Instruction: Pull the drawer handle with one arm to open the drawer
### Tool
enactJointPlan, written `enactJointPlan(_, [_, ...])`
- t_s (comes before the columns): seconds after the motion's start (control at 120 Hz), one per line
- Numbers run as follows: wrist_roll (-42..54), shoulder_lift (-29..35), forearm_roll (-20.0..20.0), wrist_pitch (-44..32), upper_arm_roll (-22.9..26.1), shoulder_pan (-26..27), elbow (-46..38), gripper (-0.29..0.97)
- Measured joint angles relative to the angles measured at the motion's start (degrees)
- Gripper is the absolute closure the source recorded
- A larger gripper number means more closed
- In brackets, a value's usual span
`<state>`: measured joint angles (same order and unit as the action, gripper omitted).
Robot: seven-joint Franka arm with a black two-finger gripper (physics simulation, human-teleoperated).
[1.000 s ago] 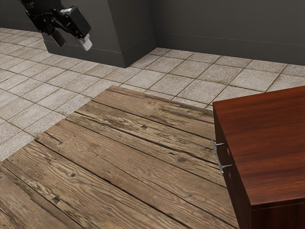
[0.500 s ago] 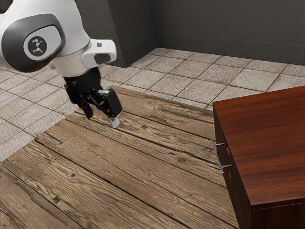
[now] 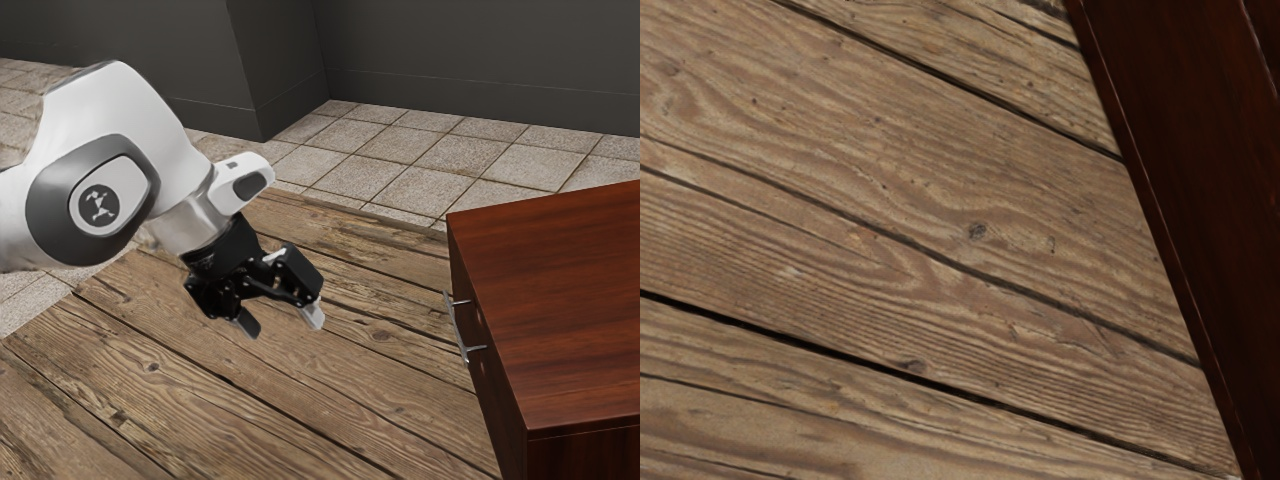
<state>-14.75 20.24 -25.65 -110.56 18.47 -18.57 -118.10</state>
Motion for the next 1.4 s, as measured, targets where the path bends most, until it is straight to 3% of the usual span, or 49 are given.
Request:
enactJointPlan(0.142, [-3.2,-3.3,-6.3,-7.7,0.7,1.0,-0.5,0.00])
enactJointPlan(0.408, [-7.0,-4.0,-13.3,-15.8,5.3,1.2,-2.2,0.00])
enactJointPlan(0.667, [-9.6,-3.6,-15.1,-19.3,7.8,1.3,-4.7,0.00])
enactJointPlan(1.4, [-12.9,-13.0,-16.8,-27.4,10.4,1.1,-2.1,0.00])
